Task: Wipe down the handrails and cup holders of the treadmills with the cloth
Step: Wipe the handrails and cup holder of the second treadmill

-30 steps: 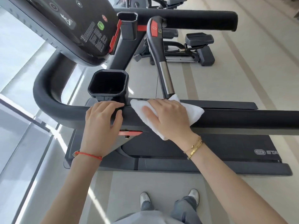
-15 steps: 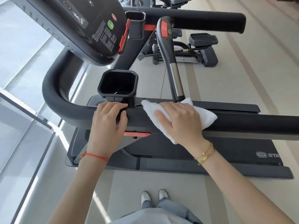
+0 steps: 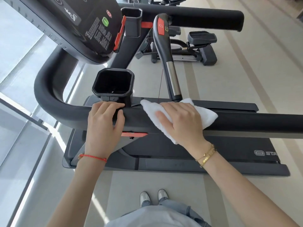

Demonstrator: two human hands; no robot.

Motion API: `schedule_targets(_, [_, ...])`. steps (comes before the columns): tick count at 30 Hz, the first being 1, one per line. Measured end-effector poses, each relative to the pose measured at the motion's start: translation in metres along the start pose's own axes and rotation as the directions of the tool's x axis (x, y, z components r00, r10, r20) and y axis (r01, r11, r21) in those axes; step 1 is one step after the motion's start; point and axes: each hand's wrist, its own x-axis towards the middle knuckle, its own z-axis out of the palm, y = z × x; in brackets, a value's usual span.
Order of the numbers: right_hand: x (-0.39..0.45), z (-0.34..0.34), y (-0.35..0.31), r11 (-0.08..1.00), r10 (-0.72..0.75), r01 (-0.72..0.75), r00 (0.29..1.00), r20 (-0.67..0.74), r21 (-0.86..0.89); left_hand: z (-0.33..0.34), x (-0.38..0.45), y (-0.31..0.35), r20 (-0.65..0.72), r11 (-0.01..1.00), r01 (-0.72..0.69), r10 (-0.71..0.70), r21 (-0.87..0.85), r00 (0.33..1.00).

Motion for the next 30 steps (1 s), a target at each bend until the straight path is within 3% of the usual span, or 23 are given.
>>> schedule_targets(2, [0.006,0.008,-0.016,1.0,0.009,-0.01,1.0,-0.012,-0.024,0.003,-0.001,0.004,-0.004,1.0,-0.006,0.006,0.027,1.0])
schedule_targets(9, [0.003,0.014,-0.013,0.98,-0.196,0.195,0.979,-0.057,-0.028,0.014,0.0,0.021,0.003,0.999,-0.039,0.039,0.038,0.999])
schedule_targets(17, [-0.029,-0.01,0.052,0.992,-0.086,0.066,0.978,-0.189,-0.11,0.047,0.007,0.079,0.095,0.988,-0.15,0.151,-0.022,0.984])
schedule_targets(30, [-0.07,-0.064,0.178,0.991,0.055,-0.074,0.985,-0.165,-0.109,0.123,0.006,0.197,0.17,0.988,-0.133,0.145,-0.08,0.975])
